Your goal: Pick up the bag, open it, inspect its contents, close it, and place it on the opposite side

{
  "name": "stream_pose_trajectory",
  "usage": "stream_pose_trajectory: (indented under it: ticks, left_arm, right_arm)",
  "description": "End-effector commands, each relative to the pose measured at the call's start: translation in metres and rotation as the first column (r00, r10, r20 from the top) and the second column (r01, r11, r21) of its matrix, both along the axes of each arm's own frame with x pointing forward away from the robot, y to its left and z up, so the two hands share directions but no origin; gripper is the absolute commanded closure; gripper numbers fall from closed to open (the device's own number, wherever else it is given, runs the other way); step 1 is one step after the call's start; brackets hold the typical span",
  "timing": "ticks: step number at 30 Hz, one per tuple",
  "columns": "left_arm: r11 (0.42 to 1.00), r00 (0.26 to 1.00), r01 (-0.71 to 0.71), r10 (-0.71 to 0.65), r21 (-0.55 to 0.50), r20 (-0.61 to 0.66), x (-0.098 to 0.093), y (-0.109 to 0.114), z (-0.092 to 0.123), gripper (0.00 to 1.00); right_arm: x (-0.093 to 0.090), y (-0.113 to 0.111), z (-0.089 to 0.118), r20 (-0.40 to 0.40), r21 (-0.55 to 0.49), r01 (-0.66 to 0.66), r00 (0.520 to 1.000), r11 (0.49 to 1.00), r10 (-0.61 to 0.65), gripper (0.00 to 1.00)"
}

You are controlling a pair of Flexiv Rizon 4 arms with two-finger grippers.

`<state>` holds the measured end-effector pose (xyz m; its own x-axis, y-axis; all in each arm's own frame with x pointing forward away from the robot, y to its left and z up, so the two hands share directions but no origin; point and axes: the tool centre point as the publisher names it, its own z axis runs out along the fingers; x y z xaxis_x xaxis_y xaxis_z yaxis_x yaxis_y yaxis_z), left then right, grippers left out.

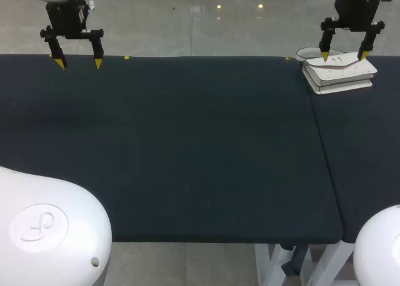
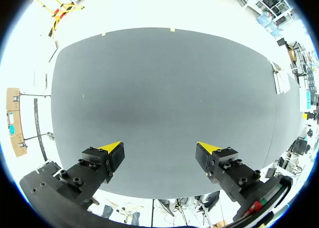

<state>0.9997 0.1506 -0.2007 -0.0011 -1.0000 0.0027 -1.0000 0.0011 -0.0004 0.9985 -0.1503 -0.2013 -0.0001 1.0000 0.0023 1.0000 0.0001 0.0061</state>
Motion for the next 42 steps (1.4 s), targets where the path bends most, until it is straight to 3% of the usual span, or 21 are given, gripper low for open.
stream_pose_trajectory:
  ticks: [1, 13, 19, 24, 32, 42]
  left_arm:
    - [1.000, 1.000, -0.001, 0.001, 0.001, 0.000, 0.000, 0.000, 0.000, 0.00]
    - [1.000, 1.000, -0.001, 0.001, 0.001, 0.000, 0.000, 0.000, 0.000, 0.00]
    - [0.990, 0.989, 0.132, -0.128, -0.043, 0.071, -0.004, -0.007, 0.000, 0.00]
    - [0.956, 0.949, 0.288, -0.276, -0.062, 0.151, -0.011, -0.014, -0.003, 0.00]
    - [0.778, 0.769, 0.619, -0.572, -0.107, 0.287, -0.026, -0.033, -0.017, 0.00]
    - [0.401, 0.383, 0.915, -0.818, -0.052, 0.429, -0.045, -0.055, -0.034, 0.00]
  right_arm:
    - [0.001, 0.000, 0.001, -0.003, -0.001, 0.000, 1.000, 1.000, 0.000, 0.00]
    - [0.001, 0.000, 0.001, -0.003, -0.001, 0.000, 1.000, 1.000, 0.000, 0.00]
    - [0.002, -0.004, -0.002, -0.003, 0.005, -0.011, 1.000, 1.000, 0.011, 0.00]
    - [0.008, -0.023, -0.007, -0.010, 0.018, -0.003, 1.000, 1.000, 0.003, 0.00]
    - [0.017, -0.058, -0.019, -0.024, 0.055, 0.001, 1.000, 0.999, 0.000, 0.00]
    - [0.032, -0.092, -0.038, -0.006, 0.135, 0.052, 0.999, 0.990, -0.051, 0.00]
